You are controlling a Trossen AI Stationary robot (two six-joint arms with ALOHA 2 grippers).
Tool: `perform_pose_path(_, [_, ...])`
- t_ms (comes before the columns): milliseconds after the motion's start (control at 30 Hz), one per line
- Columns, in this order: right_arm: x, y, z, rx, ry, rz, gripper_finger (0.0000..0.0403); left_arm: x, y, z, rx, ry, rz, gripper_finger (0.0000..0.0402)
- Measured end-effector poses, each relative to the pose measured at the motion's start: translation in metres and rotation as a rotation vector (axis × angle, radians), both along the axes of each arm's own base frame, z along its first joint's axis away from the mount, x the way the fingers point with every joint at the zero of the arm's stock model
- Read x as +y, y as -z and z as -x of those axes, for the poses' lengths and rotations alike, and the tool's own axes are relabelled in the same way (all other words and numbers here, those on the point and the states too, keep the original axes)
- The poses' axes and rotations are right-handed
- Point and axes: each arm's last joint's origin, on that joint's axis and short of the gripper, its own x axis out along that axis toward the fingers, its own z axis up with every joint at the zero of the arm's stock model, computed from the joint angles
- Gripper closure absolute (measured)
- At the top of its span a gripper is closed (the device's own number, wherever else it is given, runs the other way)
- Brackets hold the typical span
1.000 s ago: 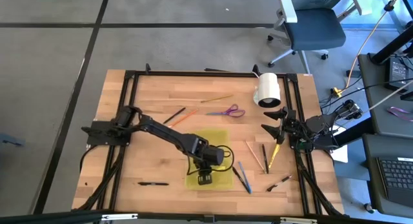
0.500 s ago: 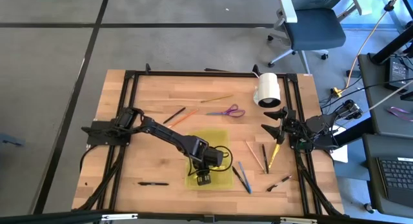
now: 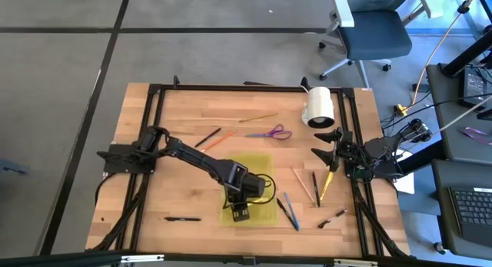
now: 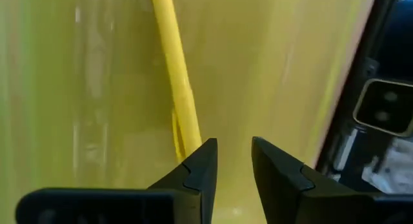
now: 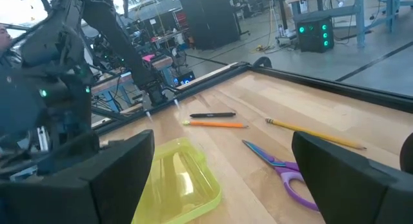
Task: Pick & place school supplies into a supply box
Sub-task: Put the black pen into the yellow supply box
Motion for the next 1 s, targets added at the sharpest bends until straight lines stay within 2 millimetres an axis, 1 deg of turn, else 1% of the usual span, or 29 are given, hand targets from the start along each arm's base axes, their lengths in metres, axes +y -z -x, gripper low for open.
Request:
perform_pose_path(100, [0.0,0.0,0.0,0.0,0.0,0.0,0.0034,0.002,-0.018,0.007,-0.003,-0.009,0.001,0.0314])
perform_pose_path(233, [0.0,0.0,0.0,0.0,0.0,-0.002,0.0034,-0.002,-0.045,0.028,0.037,-0.041,-0.047,0.0311])
perform_pose_path(367, [0.0,0.0,0.0,0.0,-0.005,-0.002,0.0034,-0.016,-0.071,0.058,0.036,-0.053,-0.214,0.0313])
perform_pose_path(500, [0.0,0.0,0.0,0.0,-0.005,-0.002,0.0034,-0.034,-0.087,0.083,0.014,-0.105,-0.353,0.0315])
perform_pose_path(600, [0.0,0.0,0.0,0.0,-0.006,-0.002,0.0034,-0.049,-0.093,0.098,-0.017,-0.173,-0.418,0.0315])
perform_pose_path(733, [0.0,0.0,0.0,0.0,-0.006,0.0,0.0034,-0.066,-0.096,0.11,-0.039,-0.209,-0.414,0.0315])
perform_pose_path(867, [0.0,0.0,0.0,0.0,-0.007,0.0,0.0034,-0.078,-0.096,0.118,-0.017,-0.289,-0.382,0.0313])
perform_pose_path(933, [0.0,0.0,0.0,0.001,-0.006,0.0,0.0034,-0.082,-0.096,0.121,0.003,-0.318,-0.36,0.0305])
perform_pose_path(1000, [0.0,0.0,0.0,0.0,-0.007,0.0,0.0034,-0.087,-0.096,0.124,0.009,-0.329,-0.351,0.0288])
